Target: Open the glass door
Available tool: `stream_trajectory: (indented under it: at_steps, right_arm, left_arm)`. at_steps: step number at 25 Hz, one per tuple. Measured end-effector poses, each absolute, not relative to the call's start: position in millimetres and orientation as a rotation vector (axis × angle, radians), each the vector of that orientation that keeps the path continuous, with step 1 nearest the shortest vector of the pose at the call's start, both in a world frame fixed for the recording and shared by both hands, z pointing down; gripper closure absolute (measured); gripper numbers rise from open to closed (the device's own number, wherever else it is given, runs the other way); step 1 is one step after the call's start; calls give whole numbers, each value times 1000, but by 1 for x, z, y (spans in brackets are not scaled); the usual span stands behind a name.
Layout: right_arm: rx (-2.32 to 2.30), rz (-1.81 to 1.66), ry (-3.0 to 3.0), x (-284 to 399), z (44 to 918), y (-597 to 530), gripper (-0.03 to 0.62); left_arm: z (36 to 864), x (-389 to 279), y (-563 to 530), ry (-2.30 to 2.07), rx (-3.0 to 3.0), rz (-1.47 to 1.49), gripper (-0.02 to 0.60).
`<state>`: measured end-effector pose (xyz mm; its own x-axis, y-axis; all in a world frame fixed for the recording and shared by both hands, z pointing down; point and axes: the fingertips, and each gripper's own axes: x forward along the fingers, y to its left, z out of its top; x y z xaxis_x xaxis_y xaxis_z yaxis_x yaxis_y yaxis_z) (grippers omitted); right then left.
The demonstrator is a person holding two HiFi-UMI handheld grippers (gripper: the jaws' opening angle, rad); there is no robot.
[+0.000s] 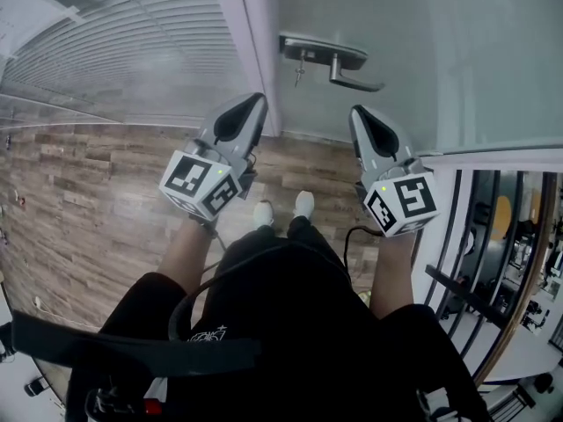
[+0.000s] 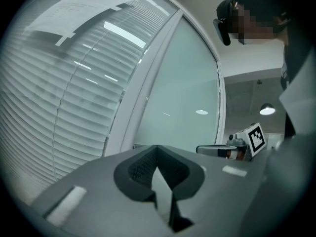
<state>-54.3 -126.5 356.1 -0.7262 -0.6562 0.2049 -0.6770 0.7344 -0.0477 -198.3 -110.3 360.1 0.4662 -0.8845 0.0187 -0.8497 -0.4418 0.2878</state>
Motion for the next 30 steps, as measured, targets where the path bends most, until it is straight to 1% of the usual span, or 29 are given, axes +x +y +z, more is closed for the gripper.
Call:
stream_trajectory:
  at_steps: [3,7,13,20,23,30]
  right_arm:
    - [1065,69,-2689,-56,364,-132,536]
    - [1067,-110,-2563,-58,380,-144,487]
    - [1048,-314,-2399,-47,414,-168,452]
    - [1006,-540,-2240,-37,431,-187,381]
    - [978,-631,-2177,-40,434,-192,361]
    - [960,-876,-1885,-38,458,-205,361]
  left_arm:
    - [364,-198,-112,-1491,2448,-188,580]
    - [367,-195,-114,-1487,2444,-182,580]
    - [379,-191,-116,-1494,2429,-158,580]
    - [380,-188,-119,-1517,2418,-144,581]
    - [379,-189,-120,-1527,2407,-142,580]
    - [381,-191,-117,-1560,2390,-147,580]
